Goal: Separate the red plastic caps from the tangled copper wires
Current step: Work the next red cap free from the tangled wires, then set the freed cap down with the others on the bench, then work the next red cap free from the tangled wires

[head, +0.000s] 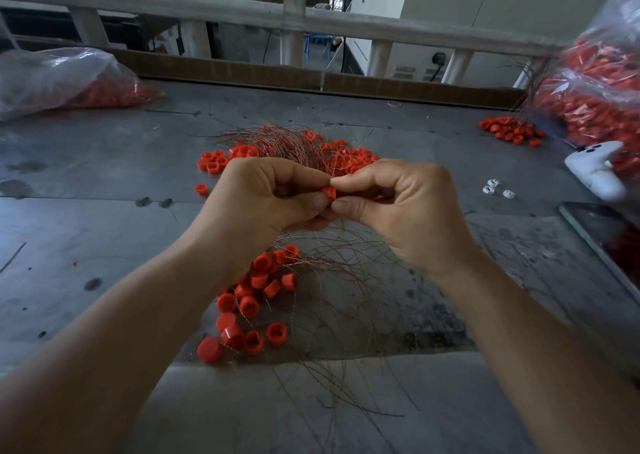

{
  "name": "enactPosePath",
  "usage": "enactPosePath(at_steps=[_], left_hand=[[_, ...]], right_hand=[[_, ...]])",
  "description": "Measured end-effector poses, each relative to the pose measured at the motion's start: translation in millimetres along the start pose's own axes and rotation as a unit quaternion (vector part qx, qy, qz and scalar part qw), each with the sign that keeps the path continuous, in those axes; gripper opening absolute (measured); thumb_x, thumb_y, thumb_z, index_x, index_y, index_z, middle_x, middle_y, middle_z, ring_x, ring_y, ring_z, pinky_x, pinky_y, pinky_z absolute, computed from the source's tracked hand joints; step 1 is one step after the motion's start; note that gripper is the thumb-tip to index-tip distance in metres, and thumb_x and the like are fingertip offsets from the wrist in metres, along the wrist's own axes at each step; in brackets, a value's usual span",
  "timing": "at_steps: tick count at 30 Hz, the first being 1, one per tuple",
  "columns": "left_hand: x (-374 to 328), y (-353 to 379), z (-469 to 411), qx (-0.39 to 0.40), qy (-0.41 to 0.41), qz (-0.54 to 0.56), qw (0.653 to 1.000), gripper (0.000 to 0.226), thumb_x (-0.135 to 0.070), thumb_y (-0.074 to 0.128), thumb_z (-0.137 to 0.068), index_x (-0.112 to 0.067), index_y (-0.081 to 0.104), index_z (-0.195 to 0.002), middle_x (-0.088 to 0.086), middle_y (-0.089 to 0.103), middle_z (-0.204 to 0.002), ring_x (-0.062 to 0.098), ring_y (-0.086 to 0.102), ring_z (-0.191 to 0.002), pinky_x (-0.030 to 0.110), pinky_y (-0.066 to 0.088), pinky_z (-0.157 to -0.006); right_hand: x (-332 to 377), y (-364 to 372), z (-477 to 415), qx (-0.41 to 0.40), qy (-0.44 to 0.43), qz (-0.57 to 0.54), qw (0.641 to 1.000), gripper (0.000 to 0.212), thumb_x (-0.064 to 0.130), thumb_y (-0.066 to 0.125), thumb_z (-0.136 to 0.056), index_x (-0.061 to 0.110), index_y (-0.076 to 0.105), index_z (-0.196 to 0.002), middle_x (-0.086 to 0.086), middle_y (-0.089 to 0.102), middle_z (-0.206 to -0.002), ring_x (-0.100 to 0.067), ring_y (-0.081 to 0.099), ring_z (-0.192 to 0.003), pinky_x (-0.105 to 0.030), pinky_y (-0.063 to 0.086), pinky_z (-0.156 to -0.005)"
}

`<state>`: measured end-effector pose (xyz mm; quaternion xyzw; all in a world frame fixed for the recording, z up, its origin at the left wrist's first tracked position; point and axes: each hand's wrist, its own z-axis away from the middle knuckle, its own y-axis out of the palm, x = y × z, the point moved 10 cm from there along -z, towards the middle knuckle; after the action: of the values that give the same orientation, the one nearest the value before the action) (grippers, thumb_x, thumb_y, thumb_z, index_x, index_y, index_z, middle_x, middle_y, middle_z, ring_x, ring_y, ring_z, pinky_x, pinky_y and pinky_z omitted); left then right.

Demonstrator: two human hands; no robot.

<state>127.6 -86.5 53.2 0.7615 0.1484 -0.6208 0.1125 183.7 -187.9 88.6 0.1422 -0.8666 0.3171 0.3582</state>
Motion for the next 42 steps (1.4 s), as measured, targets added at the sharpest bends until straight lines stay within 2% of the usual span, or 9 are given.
enactPosePath(at_steps=[8, 15, 23, 27, 30, 32, 35, 39, 42], left_hand=[[2, 4, 0, 0.010, -0.004, -0.025, 1.000, 0.017, -0.002, 0.063, -0.067, -0.012, 0.067, -0.079, 0.004, 0.072, -0.069, 0.014, 0.070, -0.065, 0.016, 0.053, -0.058], [5, 1, 0, 0.016, -0.028, 0.035, 0.999, 0.016, -0.011, 0.064, -0.060, -0.019, 0.074, -0.069, 0.009, 0.072, -0.072, 0.018, 0.071, -0.069, 0.018, 0.054, -0.059], [7, 10, 1, 0.074, -0.047, 0.041, 0.995, 0.018, -0.013, 0.062, -0.061, -0.015, 0.070, -0.078, 0.010, 0.072, -0.070, 0.016, 0.070, -0.066, 0.018, 0.054, -0.056], [5, 14, 3, 0.098, -0.055, 0.036, 0.993, 0.028, -0.015, 0.062, -0.061, -0.011, 0.066, -0.089, 0.007, 0.072, -0.071, 0.015, 0.070, -0.067, 0.018, 0.054, -0.056], [3, 17, 5, 0.116, -0.062, 0.049, 0.990, 0.033, -0.014, 0.063, -0.060, -0.012, 0.064, -0.093, 0.009, 0.072, -0.072, 0.016, 0.070, -0.066, 0.019, 0.054, -0.055], [5, 18, 5, 0.125, -0.073, 0.054, 0.988, 0.037, -0.012, 0.063, -0.060, -0.010, 0.062, -0.097, 0.010, 0.071, -0.072, 0.017, 0.070, -0.065, 0.019, 0.054, -0.053], [8, 21, 6, 0.132, -0.081, 0.064, 0.986, 0.038, -0.013, 0.062, -0.062, -0.011, 0.061, -0.100, 0.010, 0.071, -0.073, 0.017, 0.070, -0.066, 0.019, 0.054, -0.054], [-2, 24, 8, 0.131, -0.029, 0.020, 0.991, 0.052, -0.032, 0.067, -0.061, -0.019, 0.056, -0.111, 0.008, 0.073, -0.079, 0.019, 0.071, -0.073, 0.020, 0.054, -0.060], [-9, 27, 9, 0.110, 0.029, -0.097, 0.989, 0.059, -0.044, 0.065, -0.057, -0.036, 0.047, -0.113, -0.002, 0.073, -0.078, 0.012, 0.070, -0.069, 0.016, 0.052, -0.060]], right_hand=[[10, 0, 3, -0.006, -0.057, 0.082, 0.995, 0.022, 0.008, 0.076, -0.068, 0.002, 0.071, -0.088, 0.004, 0.064, -0.080, -0.009, 0.064, -0.075, -0.015, 0.052, -0.069], [8, 0, 0, 0.005, -0.044, 0.008, 0.999, 0.031, 0.011, 0.073, -0.068, 0.012, 0.064, -0.098, 0.010, 0.063, -0.079, -0.007, 0.065, -0.075, -0.016, 0.052, -0.069], [8, 2, -1, 0.016, -0.047, -0.037, 0.998, 0.024, 0.023, 0.071, -0.065, 0.019, 0.064, -0.088, 0.011, 0.063, -0.077, -0.009, 0.065, -0.071, -0.020, 0.054, -0.067], [3, 5, -1, 0.042, -0.024, -0.062, 0.997, 0.018, 0.026, 0.070, -0.063, 0.025, 0.064, -0.080, 0.011, 0.064, -0.075, -0.007, 0.064, -0.070, -0.020, 0.054, -0.066], [0, 14, 0, 0.096, -0.002, -0.057, 0.994, 0.027, 0.029, 0.067, -0.066, 0.031, 0.062, -0.092, 0.009, 0.060, -0.078, -0.007, 0.061, -0.075, -0.020, 0.052, -0.072], [0, 22, 1, 0.143, -0.005, -0.022, 0.989, 0.025, 0.031, 0.063, -0.069, 0.036, 0.060, -0.093, 0.009, 0.058, -0.083, -0.003, 0.057, -0.080, -0.020, 0.049, -0.074], [3, 26, 3, 0.168, -0.015, 0.004, 0.986, 0.014, 0.033, 0.059, -0.073, 0.034, 0.059, -0.087, 0.013, 0.052, -0.081, 0.004, 0.051, -0.078, -0.011, 0.041, -0.069], [3, 24, 3, 0.145, -0.017, 0.025, 0.989, 0.006, 0.021, 0.063, -0.081, 0.022, 0.059, -0.084, 0.013, 0.048, -0.080, 0.005, 0.048, -0.073, -0.009, 0.038, -0.066], [2, 25, 5, 0.139, -0.016, 0.056, 0.988, 0.019, 0.006, 0.062, -0.083, 0.023, 0.054, -0.080, 0.012, 0.048, -0.080, 0.005, 0.047, -0.072, -0.008, 0.037, -0.065]])
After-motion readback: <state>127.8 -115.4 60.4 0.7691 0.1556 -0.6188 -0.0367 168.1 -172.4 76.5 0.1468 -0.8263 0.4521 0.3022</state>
